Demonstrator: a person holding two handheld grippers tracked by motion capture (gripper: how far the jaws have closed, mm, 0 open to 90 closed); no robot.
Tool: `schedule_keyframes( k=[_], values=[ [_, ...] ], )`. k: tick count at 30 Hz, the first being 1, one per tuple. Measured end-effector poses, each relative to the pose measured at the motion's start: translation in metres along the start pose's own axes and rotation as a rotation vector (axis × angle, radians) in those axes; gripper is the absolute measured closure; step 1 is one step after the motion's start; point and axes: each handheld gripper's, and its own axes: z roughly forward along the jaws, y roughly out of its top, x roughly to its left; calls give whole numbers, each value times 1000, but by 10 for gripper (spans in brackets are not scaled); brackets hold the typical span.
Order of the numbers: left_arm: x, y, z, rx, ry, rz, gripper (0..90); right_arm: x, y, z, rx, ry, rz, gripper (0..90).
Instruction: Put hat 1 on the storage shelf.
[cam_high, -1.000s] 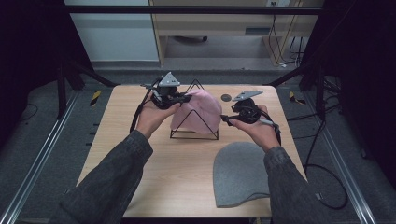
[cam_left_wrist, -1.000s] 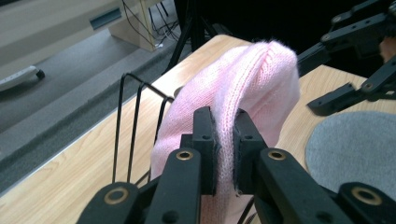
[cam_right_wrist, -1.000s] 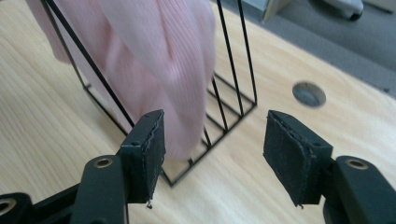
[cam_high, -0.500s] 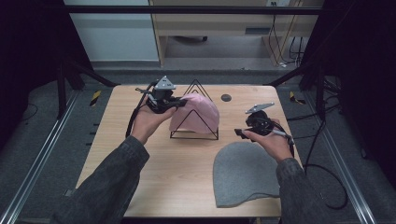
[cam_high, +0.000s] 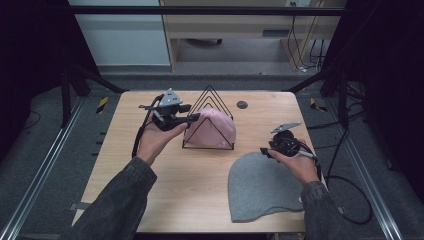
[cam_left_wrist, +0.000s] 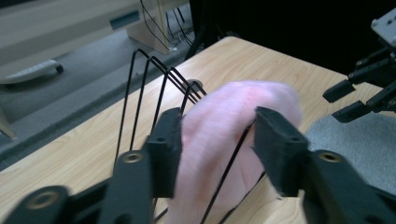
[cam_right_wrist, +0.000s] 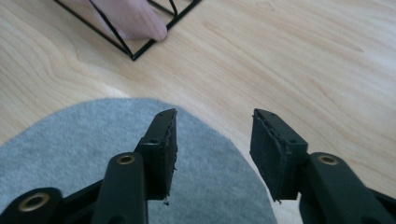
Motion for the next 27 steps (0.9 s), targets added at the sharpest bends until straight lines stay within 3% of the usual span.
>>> schedule_keyframes(
  k=[5, 10, 12, 17, 21, 25, 27],
  values=[
    [-7, -15, -21, 6, 25, 10, 356, -1, -12, 4, 39, -17, 14, 520],
    [-12, -57, -42, 39, 57, 15, 252, -4, -24, 11, 54, -21, 62, 509],
    [-12, -73, -46, 60, 62, 9, 210, -7, -27, 14, 55, -26, 59, 500],
    [-8, -116, -54, 141, 94, -3, 176, -13, -32, 17, 56, -43, 91, 486],
    [-3, -135, -61, 190, 118, -5, 166, -16, -36, 17, 51, -33, 120, 487],
    [2, -151, -67, 205, 119, -64, 155, -16, -40, 20, 42, -30, 128, 500],
    [3, -156, -68, 230, 122, -69, 149, -14, -41, 20, 38, -36, 125, 516]
  ],
)
